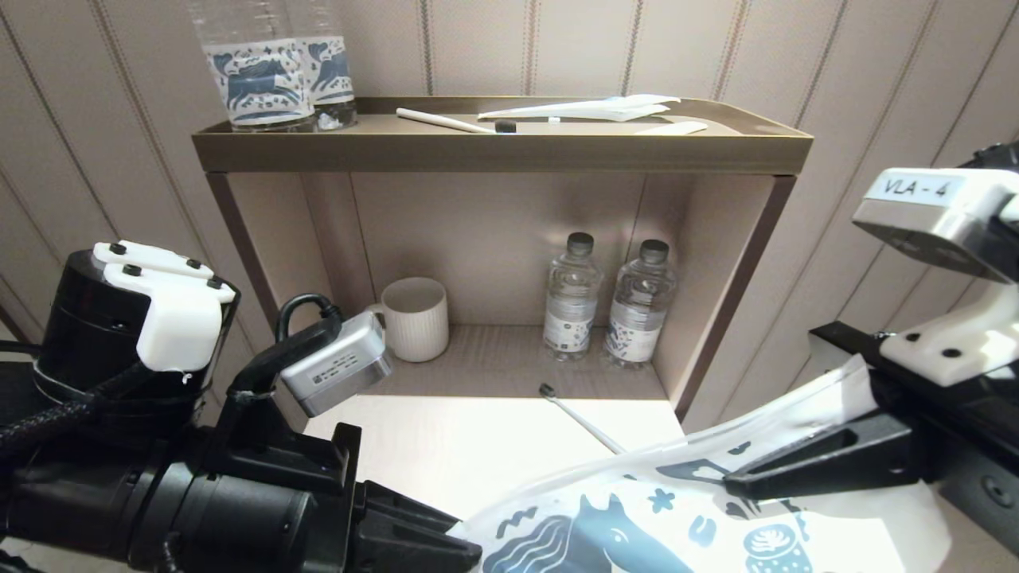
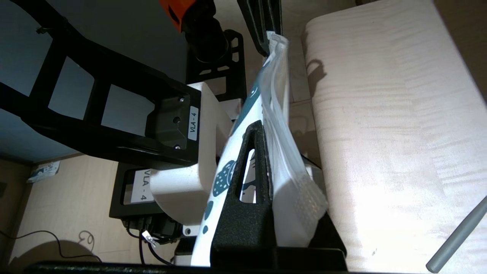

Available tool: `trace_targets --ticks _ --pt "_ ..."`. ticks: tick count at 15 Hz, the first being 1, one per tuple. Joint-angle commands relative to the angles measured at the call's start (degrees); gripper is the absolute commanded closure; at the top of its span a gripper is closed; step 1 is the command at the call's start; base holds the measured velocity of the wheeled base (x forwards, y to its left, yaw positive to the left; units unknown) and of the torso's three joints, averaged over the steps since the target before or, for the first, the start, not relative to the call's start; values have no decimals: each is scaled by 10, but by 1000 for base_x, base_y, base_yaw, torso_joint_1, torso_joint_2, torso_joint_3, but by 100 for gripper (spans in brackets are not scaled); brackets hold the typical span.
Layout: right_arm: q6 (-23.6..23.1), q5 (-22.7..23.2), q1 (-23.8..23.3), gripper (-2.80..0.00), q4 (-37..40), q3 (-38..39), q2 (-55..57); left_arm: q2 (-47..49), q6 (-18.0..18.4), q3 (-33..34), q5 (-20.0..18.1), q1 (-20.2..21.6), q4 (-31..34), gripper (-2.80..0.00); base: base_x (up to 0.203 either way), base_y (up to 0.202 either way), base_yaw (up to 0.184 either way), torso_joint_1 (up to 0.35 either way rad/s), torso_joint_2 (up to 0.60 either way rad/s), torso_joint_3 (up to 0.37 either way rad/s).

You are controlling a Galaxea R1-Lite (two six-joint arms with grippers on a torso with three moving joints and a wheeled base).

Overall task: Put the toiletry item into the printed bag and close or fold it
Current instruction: Open the storage bag

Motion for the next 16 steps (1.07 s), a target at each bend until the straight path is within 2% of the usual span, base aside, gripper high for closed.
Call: trace_targets --ticks 1,3,4,9,13,15,16 --pt "-1 3 3 0 -4 -8 3 16 0 -6 -18 -1 -13 0 0 0 0 0 0 0" --pt "-1 3 3 0 -11 -2 4 20 0 -9 -20 -1 -21 0 0 0 0 0 0 0" --pt "-1 3 3 0 -12 1 5 19 1 -8 -20 -2 -21 -280 0 0 0 0 0 0" --pt "0 13 -9 0 -15 14 -5 8 -3 -7 -21 3 -22 -280 0 0 0 0 0 0" --pt "3 13 -25 0 -52 24 -7 -10 -3 17 -23 58 -22 -280 0 0 0 0 0 0" --pt "9 13 -26 0 -52 24 -7 -29 -3 28 -27 102 -22 -280 0 0 0 0 0 0" --pt "16 15 -26 0 -53 24 -6 -37 -3 35 -40 126 -22 -280 0 0 0 0 0 0"
